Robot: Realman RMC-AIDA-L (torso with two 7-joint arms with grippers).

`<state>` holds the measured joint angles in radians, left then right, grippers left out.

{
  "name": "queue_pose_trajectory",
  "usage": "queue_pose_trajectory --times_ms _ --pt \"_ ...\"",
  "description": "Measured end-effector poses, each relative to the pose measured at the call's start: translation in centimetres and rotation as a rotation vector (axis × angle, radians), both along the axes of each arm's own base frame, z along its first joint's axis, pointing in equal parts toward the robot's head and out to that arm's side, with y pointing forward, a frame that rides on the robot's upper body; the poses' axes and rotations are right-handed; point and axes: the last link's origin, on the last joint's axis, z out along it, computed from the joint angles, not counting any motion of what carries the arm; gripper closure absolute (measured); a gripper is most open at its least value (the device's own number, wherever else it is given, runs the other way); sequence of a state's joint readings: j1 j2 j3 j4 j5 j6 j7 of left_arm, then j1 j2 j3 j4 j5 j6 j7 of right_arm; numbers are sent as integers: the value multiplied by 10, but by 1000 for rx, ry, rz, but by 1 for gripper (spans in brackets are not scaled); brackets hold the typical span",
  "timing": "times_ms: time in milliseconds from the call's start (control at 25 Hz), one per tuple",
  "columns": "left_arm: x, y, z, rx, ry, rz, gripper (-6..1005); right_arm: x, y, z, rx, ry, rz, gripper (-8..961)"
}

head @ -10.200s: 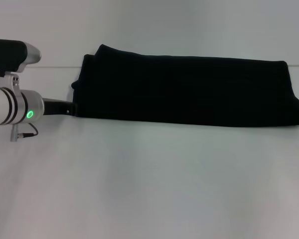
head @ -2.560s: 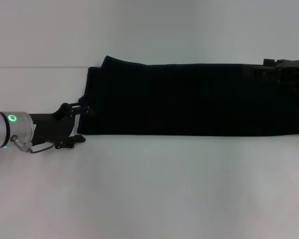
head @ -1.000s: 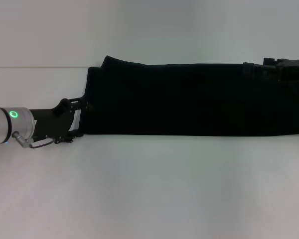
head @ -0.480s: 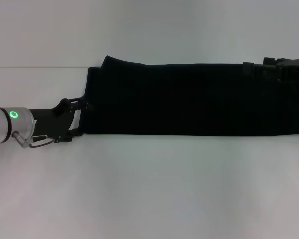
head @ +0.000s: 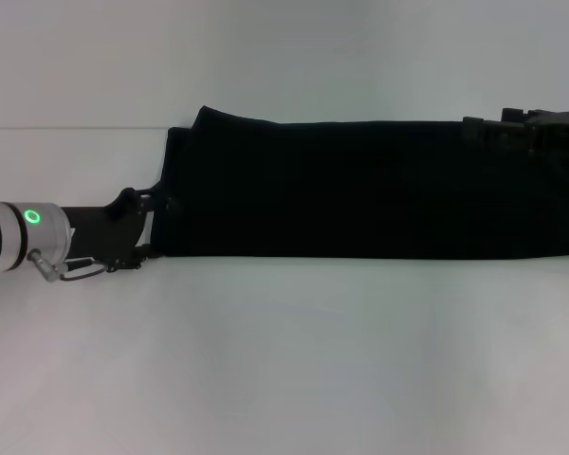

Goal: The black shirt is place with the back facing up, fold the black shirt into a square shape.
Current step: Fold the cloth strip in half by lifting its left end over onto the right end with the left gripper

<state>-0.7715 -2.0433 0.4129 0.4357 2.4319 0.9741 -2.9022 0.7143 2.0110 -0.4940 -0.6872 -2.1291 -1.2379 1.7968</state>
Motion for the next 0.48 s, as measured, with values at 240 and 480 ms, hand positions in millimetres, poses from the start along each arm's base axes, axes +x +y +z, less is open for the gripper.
queue_pose_trajectory --times_ms 240,480 --pt "3 -1 -4 -44 53 -51 302 -1 0 0 0 0 2 46" --pt "6 0 -4 -46 55 -69 497 -1 1 0 0 0 2 47"
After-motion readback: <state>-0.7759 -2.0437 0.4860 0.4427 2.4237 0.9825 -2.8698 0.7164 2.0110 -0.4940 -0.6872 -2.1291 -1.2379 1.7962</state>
